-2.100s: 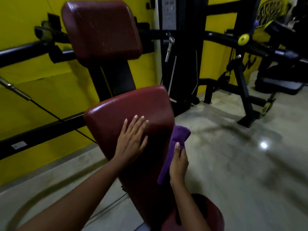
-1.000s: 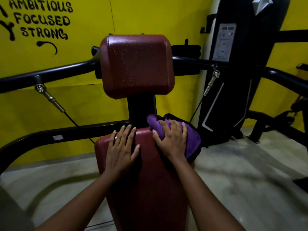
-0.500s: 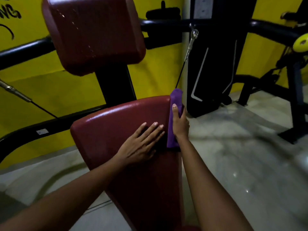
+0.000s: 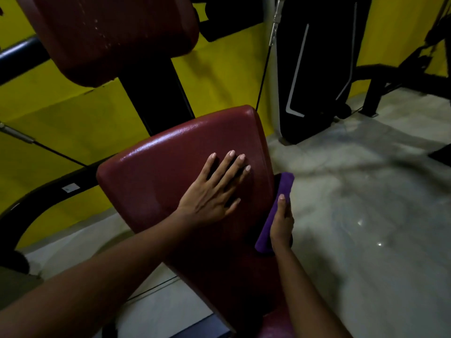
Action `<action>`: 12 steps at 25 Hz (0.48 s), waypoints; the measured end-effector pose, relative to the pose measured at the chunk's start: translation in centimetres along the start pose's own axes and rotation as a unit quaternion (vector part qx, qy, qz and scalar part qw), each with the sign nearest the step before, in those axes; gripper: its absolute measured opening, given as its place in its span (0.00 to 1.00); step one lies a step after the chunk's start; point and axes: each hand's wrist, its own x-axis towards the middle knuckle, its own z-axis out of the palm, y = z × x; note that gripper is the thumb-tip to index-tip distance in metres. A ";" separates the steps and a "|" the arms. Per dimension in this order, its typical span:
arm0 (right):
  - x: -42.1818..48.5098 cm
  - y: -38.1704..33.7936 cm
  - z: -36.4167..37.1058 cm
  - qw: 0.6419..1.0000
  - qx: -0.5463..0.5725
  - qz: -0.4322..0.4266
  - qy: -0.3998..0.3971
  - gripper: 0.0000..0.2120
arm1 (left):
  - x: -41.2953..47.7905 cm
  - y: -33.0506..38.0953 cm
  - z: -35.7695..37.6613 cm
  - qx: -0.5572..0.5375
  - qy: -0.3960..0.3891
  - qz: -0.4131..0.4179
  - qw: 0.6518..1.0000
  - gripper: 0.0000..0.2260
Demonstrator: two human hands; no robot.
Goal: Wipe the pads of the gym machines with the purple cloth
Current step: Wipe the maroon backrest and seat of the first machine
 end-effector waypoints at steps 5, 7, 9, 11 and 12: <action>0.1 -4.2 0.6 0.996 0.000 -0.092 -0.010 0.23 | -0.8 1.8 -0.1 -0.044 0.034 0.005 0.998 0.28; 0.9 -4.0 0.3 0.994 0.013 -0.099 -0.048 0.23 | -2.4 5.1 1.0 -0.090 0.024 0.051 0.994 0.28; 1.8 -0.3 -0.4 0.996 0.021 -0.058 -0.059 0.24 | -4.3 8.2 2.9 -0.100 -0.001 0.087 0.991 0.28; 2.2 5.4 -1.2 0.999 0.003 -0.007 -0.050 0.24 | -6.0 10.4 4.9 -0.075 -0.022 0.119 0.990 0.28; 2.2 8.4 -1.7 0.999 -0.009 0.021 -0.047 0.25 | -6.7 11.3 5.7 -0.064 -0.036 0.137 0.988 0.28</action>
